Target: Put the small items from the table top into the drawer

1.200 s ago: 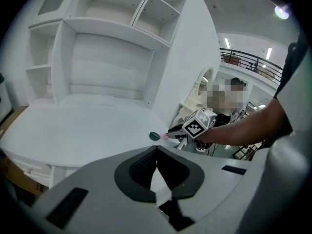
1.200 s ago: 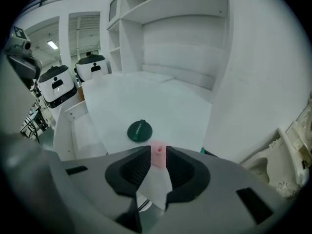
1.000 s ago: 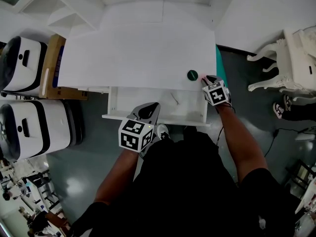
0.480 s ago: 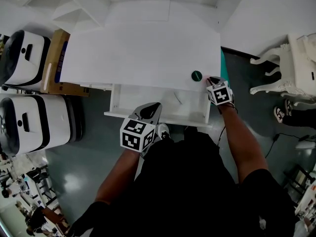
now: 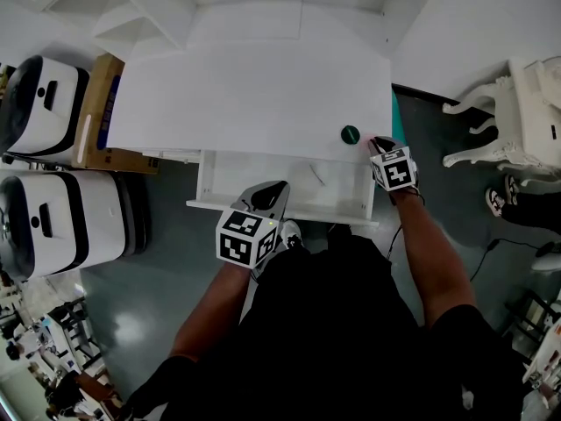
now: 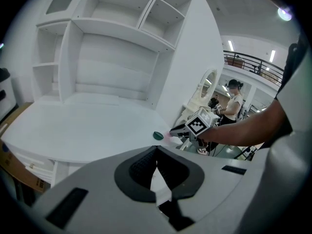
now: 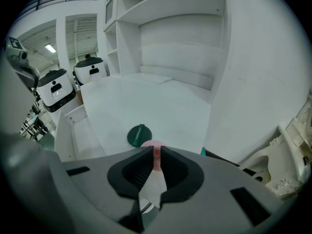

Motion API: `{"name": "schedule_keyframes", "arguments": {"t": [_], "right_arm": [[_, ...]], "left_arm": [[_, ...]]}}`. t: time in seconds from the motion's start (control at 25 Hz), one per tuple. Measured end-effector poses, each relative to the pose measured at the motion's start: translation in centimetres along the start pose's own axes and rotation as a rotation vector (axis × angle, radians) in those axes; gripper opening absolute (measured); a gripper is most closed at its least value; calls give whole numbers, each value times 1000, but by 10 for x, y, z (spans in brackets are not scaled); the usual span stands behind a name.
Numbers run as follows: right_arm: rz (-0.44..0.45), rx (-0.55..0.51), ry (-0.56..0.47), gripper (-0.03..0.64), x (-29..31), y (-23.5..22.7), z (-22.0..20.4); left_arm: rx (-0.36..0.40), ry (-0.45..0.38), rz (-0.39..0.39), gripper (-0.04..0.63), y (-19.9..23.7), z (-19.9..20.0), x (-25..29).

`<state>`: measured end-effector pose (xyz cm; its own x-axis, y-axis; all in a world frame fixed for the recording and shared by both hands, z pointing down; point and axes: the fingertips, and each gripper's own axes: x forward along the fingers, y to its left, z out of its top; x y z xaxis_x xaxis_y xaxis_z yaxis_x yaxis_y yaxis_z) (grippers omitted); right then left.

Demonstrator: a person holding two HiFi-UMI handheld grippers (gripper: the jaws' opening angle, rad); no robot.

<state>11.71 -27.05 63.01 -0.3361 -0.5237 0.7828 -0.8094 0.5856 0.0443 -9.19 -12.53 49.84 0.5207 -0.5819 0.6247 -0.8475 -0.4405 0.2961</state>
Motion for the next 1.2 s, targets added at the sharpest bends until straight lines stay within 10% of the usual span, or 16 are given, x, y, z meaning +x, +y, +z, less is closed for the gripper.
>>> {"name": "schedule_keyframes", "arguments": {"t": [0.56,1.2], "right_arm": [[129,-40,-86,57,-50,80,5],[238,-344,118,57,20,145,-55]], "left_arm": [[15,7,-34,11,1,-4,7],[-27,33,-13,11,7,-23,-2]]}}
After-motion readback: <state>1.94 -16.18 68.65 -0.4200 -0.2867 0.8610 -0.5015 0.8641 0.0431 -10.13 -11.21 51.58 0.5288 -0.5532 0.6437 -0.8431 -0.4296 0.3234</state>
